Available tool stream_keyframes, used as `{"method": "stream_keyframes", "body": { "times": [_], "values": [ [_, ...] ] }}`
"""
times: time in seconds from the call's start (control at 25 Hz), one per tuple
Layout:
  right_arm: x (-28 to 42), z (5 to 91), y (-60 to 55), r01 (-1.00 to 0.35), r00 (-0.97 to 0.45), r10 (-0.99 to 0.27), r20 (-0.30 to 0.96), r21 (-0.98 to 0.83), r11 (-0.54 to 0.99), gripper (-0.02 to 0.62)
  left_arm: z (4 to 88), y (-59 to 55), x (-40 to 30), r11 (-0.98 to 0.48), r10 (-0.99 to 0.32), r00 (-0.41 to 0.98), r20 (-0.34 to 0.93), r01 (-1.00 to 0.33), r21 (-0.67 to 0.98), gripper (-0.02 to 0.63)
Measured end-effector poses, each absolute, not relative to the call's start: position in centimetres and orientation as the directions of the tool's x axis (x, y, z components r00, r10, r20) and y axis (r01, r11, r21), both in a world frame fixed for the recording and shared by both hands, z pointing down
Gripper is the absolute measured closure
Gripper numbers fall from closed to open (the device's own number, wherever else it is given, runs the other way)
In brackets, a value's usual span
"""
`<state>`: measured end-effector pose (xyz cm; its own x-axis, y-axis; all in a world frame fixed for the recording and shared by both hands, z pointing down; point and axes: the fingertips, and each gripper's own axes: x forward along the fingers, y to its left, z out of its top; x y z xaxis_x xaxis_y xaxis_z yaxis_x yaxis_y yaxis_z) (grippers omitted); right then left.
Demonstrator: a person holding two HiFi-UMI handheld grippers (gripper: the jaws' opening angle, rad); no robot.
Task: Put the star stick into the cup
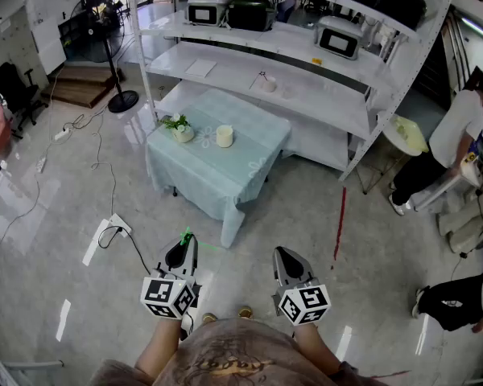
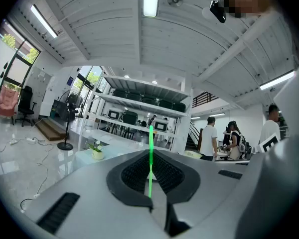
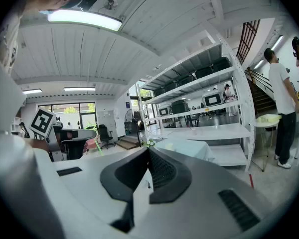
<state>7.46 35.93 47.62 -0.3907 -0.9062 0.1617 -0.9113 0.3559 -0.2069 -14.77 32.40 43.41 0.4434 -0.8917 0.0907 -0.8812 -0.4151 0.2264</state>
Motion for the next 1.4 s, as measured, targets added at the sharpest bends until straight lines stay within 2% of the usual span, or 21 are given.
{"method": "stream_keyframes", "body": {
  "times": [0.4,0.92,1.4],
  "values": [
    [9.2,47.7,35.0,-0.895,-0.416,-0.899,0.137,-0.235,0.378,0.598,43.4,31.9,-12.8,-0.405,-0.898,0.431,0.091,-0.889,0.216,0.575],
    [12.4,50.1,32.7,-0.864,-0.485,-0.859,0.164,-0.242,0.442,0.597,43.6,30.5,-9.2,-0.364,-0.921,0.383,0.063,-0.91,0.199,0.575],
    [13.5,51.5,25.4,-0.869,-0.475,-0.863,0.172,-0.244,0.429,0.597,45.0,22.4,-8.0,-0.372,-0.919,0.391,0.048,-0.901,0.223,0.575]
  ]
}}
